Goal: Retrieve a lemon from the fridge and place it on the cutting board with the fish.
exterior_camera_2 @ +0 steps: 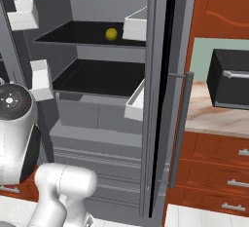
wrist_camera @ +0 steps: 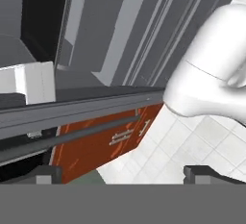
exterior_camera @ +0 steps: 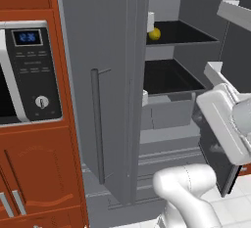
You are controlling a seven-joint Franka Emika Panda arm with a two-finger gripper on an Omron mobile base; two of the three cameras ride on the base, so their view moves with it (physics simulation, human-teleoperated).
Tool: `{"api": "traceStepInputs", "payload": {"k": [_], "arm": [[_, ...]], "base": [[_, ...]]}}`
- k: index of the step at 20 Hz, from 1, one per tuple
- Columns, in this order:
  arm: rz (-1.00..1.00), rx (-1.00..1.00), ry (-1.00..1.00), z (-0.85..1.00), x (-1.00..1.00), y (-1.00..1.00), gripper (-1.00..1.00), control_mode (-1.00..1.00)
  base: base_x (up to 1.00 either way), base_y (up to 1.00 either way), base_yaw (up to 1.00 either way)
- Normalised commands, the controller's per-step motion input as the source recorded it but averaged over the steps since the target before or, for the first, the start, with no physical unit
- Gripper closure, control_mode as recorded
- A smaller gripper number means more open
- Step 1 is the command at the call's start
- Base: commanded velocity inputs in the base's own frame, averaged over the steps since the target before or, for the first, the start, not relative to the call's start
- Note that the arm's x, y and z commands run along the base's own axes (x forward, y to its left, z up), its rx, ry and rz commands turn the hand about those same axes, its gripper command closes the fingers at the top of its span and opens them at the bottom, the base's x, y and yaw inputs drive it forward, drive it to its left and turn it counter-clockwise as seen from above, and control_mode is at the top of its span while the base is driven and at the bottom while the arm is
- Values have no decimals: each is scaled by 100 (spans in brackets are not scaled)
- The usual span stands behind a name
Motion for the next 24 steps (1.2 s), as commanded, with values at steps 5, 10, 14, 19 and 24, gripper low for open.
{"api": "traceStepInputs", "payload": {"k": [5,10,14,19,24], "arm": [[0,1,0,-2,62,0,-100,-100],[0,0,2,-13,42,0,-100,-100],[0,0,2,-51,47,0,-100,-100],[0,0,1,-64,48,0,-100,-100],[0,0,0,-75,48,0,-100,-100]], "base": [[0,0,0],[0,0,0],[0,0,0],[0,0,0],[0,0,0]]}}
